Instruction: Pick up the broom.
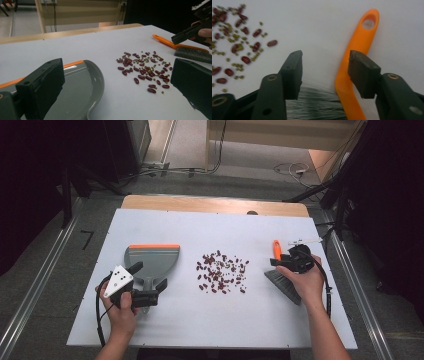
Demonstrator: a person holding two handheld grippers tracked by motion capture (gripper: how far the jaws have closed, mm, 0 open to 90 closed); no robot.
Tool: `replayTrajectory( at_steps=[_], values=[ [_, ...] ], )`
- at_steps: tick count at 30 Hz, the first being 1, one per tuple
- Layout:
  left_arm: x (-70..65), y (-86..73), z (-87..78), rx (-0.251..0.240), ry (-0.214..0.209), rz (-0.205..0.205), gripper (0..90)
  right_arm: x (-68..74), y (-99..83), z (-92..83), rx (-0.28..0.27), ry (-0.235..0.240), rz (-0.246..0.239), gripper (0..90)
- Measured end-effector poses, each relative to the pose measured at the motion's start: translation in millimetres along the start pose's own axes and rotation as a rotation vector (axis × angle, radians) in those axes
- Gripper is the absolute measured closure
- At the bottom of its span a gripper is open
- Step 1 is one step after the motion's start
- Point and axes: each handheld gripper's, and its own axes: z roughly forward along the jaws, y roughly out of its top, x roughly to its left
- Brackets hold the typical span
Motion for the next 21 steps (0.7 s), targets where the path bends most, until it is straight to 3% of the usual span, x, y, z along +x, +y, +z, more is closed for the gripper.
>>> replayTrajectory(
  at_steps=[1, 3, 4, 5, 10, 11, 13, 15, 21],
  values=[
    [0.0, 0.0, 0.0, -0.001, 0.0, 0.001, 0.0, 0.0, 0.0, 0.0, 0.0, 0.0, 0.0, 47.1],
    [-0.3, 0.0, -0.1, 0.0, -0.001, 0.003, 0.0, -2.8, -3.2, 3.6, 0.021, -0.056, 0.034, 47.3],
    [-0.4, 0.0, -0.2, 0.003, 0.0, 0.006, 0.0, -2.8, -3.2, 3.6, 0.021, -0.056, 0.034, 47.3],
    [-0.6, -0.2, -0.1, 0.003, 0.0, 0.006, 0.0, -4.2, -5.3, 4.4, 0.031, -0.084, 0.046, 51.1],
    [-0.8, -0.1, -0.2, 0.009, -0.001, 0.013, 0.0, -3.8, -9.6, 7.7, 0.082, -0.086, 0.038, 55.6],
    [-1.0, 0.0, -0.2, 0.008, -0.002, 0.012, 0.0, -0.2, -9.9, 6.5, 0.106, -0.105, 0.032, 61.2],
    [-1.5, 0.1, -0.6, 0.008, -0.003, 0.012, 0.0, 2.2, -9.2, 6.7, 0.121, -0.126, 0.028, 62.1],
    [-1.9, 0.1, -0.7, 0.008, -0.003, 0.011, 0.0, 4.6, -6.5, 7.8, 0.145, -0.149, 0.057, 63.0],
    [-4.5, 0.2, 0.8, 0.012, -0.011, 0.016, 0.0, 1.0, -5.9, 7.5, 0.146, -0.136, 0.078, 66.5]
  ],
)
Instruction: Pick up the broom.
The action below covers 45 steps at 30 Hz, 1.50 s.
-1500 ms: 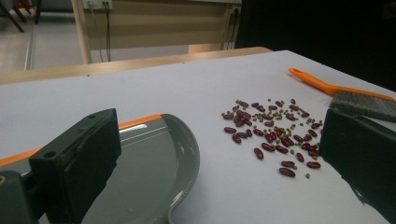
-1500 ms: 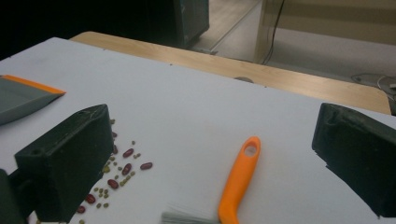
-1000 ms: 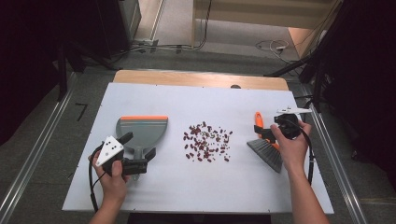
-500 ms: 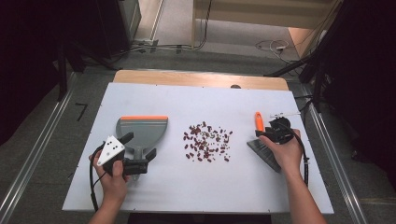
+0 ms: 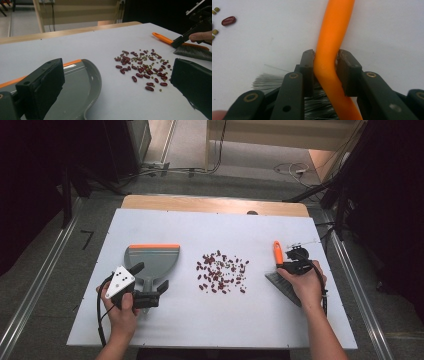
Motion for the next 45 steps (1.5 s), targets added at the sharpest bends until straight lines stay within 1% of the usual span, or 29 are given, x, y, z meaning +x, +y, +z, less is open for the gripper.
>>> replayTrajectory(
  at_steps=[1, 2, 3, 4, 5, 6, 7, 8, 9, 10, 11, 12, 13, 15, 17, 19, 21, 22, 23, 26, 27, 29, 32, 34, 35, 37, 39, 41, 45],
  values=[
    [-0.4, 0.1, 0.2, 0.004, 0.001, 0.003, 0.0, 0.4, -1.9, 0.1, -0.015, 0.001, 0.001, 66.6],
    [-1.0, 0.1, 0.7, 0.003, -0.002, 0.0, 0.0, 0.4, -1.9, 0.1, -0.015, 0.001, 0.001, 66.6],
    [-1.5, 0.0, 1.4, 0.004, -0.005, -0.003, 0.0, -1.2, -4.3, -0.3, -0.03, 0.013, -0.001, 66.7],
    [-2.2, 0.0, 2.2, 0.008, -0.008, -0.007, 0.0, -1.2, -4.3, -0.3, -0.03, 0.013, -0.001, 66.7],
    [-3.5, 0.1, 3.6, 0.01, -0.009, -0.009, 0.0, -3.3, -7.5, -0.5, -0.055, 0.03, 0.005, 66.6],
    [-5.3, 0.5, 4.8, 0.011, -0.011, -0.006, 0.0, -3.3, -7.5, -0.5, -0.055, 0.03, 0.005, 66.6],
    [-7.3, 0.9, 5.9, 0.013, -0.015, -0.001, 0.0, -3.2, -10.4, -0.7, -0.08, 0.027, -0.012, 66.5],
    [-9.4, 1.3, 6.7, 0.014, -0.017, 0.008, 0.0, -3.2, -10.4, -0.7, -0.08, 0.027, -0.012, 66.5],
    [-10.8, 1.5, 7.2, 0.015, -0.022, 0.018, 0.0, -3.9, -12.1, -0.9, -0.093, 0.034, -0.006, 66.4],
    [-11.9, 1.5, 7.7, 0.015, -0.024, 0.02, 0.0, -6.8, -14.5, -2.2, -0.119, 0.061, 0.002, 66.4],
    [-12.4, 1.5, 7.9, 0.014, -0.027, 0.019, 0.0, -8.5, -16.0, -4.0, -0.136, 0.074, 0.009, 67.1],
    [-12.8, 1.5, 8.2, 0.014, -0.029, 0.015, 0.0, -8.5, -16.0, -4.0, -0.136, 0.074, 0.009, 67.1],
    [-13.1, 1.7, 8.5, 0.014, -0.029, 0.013, 0.0, -9.8, -17.5, -6.1, -0.154, 0.087, 0.014, 67.2],
    [-14.0, 2.3, 8.8, 0.013, -0.034, 0.012, 0.0, -14.2, -21.5, -9.7, -0.195, 0.115, 0.034, 67.2],
    [-15.3, 2.9, 8.5, 0.008, -0.034, 0.014, 0.0, -16.5, -25.9, -12.9, -0.235, 0.13, 0.038, 67.2],
    [-15.7, 3.3, 8.2, 0.007, -0.034, 0.016, 0.0, -16.9, -30.3, -16.2, -0.275, 0.119, 0.044, 67.2],
    [-16.1, 3.7, 7.9, 0.006, -0.033, 0.017, 0.0, -17.0, -34.4, -20.2, -0.324, 0.127, 0.043, 67.3],
    [-16.4, 3.9, 7.8, 0.003, -0.035, 0.015, 0.0, -16.7, -37.8, -25.3, -0.37, 0.123, 0.043, 67.5],
    [-16.5, 4.2, 7.7, 0.001, -0.035, 0.018, 0.0, -16.7, -37.8, -25.3, -0.37, 0.123, 0.043, 67.5],
    [-16.8, 4.7, 7.7, -0.003, -0.033, 0.018, 0.0, -18.3, -42.1, -34.2, -0.451, 0.13, 0.052, 67.7],
    [-17.0, 4.8, 7.9, -0.004, -0.034, 0.015, 0.0, -19.5, -43.9, -37.8, -0.487, 0.146, 0.055, 67.8],
    [-17.9, 5.3, 8.6, 0.0, -0.034, 0.019, 0.0, -20.8, -46.3, -42.0, -0.529, 0.148, 0.069, 67.9],
    [-20.0, 6.0, 10.2, 0.0, -0.038, 0.023, 0.0, -23.5, -50.1, -48.5, -0.604, 0.177, 0.088, 68.1],
    [-21.0, 6.4, 11.0, -0.001, -0.042, 0.024, 0.0, -23.4, -51.4, -53.7, -0.637, 0.176, 0.097, 68.3],
    [-21.4, 6.6, 11.3, -0.002, -0.044, 0.024, 0.0, -23.4, -52.0, -56.4, -0.656, 0.183, 0.093, 68.4],
    [-22.1, 7.2, 11.5, -0.003, -0.045, 0.025, 0.0, -22.1, -51.9, -61.9, -0.68, 0.184, 0.092, 68.6],
    [-22.8, 7.8, 11.7, -0.007, -0.046, 0.024, 0.0, -20.6, -51.4, -66.8, -0.7, 0.205, 0.091, 68.7],
    [-23.5, 8.4, 11.8, -0.006, -0.049, 0.028, 0.0, -18.4, -50.3, -71.1, -0.716, 0.219, 0.084, 68.7],
    [-25.7, 9.6, 12.2, -0.01, -0.058, 0.031, 0.0, -11.7, -48.0, -79.9, -0.749, 0.229, 0.068, 68.8]
  ],
)
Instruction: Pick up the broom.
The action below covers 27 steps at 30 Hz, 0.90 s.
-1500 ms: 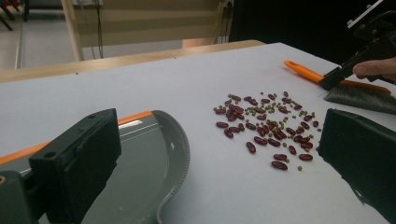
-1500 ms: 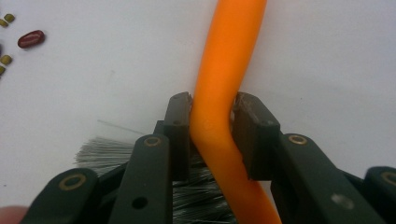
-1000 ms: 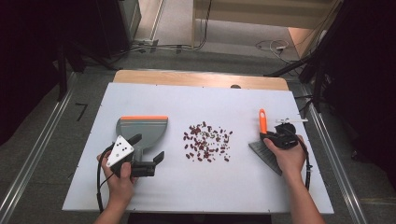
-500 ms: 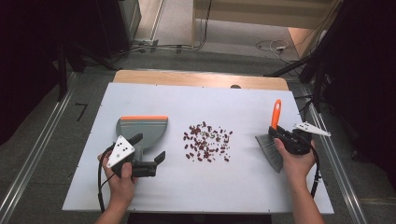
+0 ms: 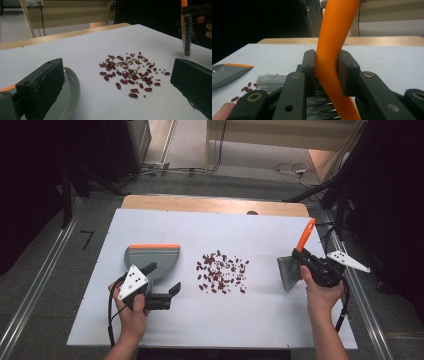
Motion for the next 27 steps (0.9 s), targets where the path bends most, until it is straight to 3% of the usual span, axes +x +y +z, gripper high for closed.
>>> replayTrajectory(
  at_steps=[6, 16, 20, 27],
  values=[
    [-4.2, 3.3, 0.6, -0.008, -0.009, 0.008, 0.0, 15.6, 9.4, -3.6, -0.039, 0.028, -0.023, 68.8],
    [-13.6, 9.1, 5.1, -0.031, -0.049, 0.01, 0.0, 37.6, 15.5, -2.3, -0.057, 0.055, -0.051, 68.8],
    [-20.0, 11.6, 8.4, -0.032, -0.061, 0.024, 0.0, 47.7, 17.2, -0.1, -0.059, 0.084, -0.063, 68.9],
    [-25.5, 13.3, 12.8, -0.033, -0.079, 0.014, 0.0, 65.2, 18.9, 2.7, -0.06, 0.123, -0.08, 68.8]
  ],
)
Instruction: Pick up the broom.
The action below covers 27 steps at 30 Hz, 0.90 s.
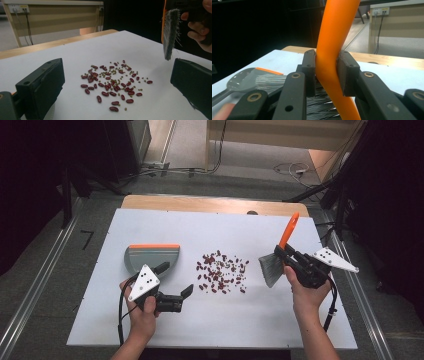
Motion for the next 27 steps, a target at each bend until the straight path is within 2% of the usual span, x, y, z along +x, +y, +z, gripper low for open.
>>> replayTrajectory(
  at_steps=[9, 16, 27],
  values=[
    [-9.0, 1.5, 8.2, 0.002, -0.037, 0.008, 0.0, 22.1, -1.2, 9.4, 0.007, 0.04, -0.022, 68.9],
    [-12.7, 2.4, 11.7, -0.004, -0.047, -0.009, 0.0, 41.0, -1.7, 15.1, 0.001, 0.078, -0.033, 68.8],
    [-28.1, 2.8, 22.1, 0.018, -0.099, -0.023, 0.0, 66.8, -4.7, 22.5, 0.006, 0.132, -0.05, 68.9]
  ],
)
